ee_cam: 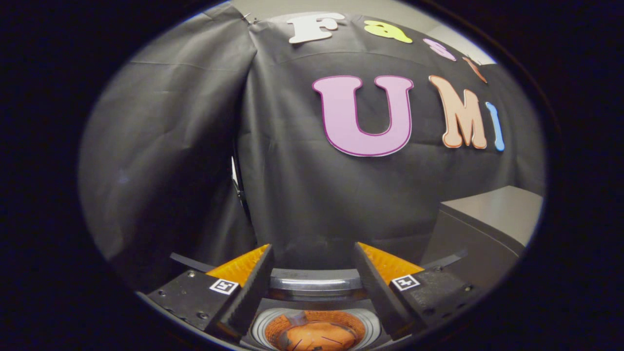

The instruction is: Put the clothes into the washing machine and then close the washing machine lid.

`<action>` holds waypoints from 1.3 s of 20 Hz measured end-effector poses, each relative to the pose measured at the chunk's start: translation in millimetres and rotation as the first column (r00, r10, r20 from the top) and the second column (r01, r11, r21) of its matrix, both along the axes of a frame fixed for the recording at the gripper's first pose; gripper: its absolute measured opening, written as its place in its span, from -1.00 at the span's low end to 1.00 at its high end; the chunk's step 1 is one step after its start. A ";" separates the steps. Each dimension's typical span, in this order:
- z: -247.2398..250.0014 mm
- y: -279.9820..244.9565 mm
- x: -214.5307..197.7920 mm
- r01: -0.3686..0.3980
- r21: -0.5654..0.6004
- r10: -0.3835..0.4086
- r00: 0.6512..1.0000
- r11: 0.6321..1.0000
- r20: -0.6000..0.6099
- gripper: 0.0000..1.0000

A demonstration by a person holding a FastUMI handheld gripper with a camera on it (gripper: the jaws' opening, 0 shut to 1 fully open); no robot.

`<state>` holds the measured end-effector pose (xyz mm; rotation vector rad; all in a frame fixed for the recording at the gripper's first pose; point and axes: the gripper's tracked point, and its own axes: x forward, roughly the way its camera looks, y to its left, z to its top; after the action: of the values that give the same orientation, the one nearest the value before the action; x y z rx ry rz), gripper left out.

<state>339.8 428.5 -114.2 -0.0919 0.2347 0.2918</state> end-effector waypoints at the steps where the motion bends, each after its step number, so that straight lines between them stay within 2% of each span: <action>1: -4.9 -3.9 -2.4 0.007 0.006 -0.007 1.000 1.000 -0.006 0.97; 4: -35.1 -18.4 -13.9 0.044 0.062 -0.039 0.995 0.997 -0.093 0.96; 6: -48.9 -24.4 -20.6 0.059 0.088 -0.051 0.994 0.994 -0.094 0.94; 11: -74.3 -27.5 -37.7 0.046 0.093 -0.034 0.990 0.995 -0.135 0.93; 16: -69.5 -24.7 -54.3 0.008 0.044 -0.003 0.994 0.999 -0.107 0.93; 21: -33.6 -23.1 -75.5 -0.037 0.021 0.038 0.999 0.999 -0.014 0.93; 26: -34.8 -32.2 -88.6 -0.017 0.058 0.020 0.999 0.998 -0.048 0.93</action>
<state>251.3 396.2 -148.9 -0.0299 0.2737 0.3188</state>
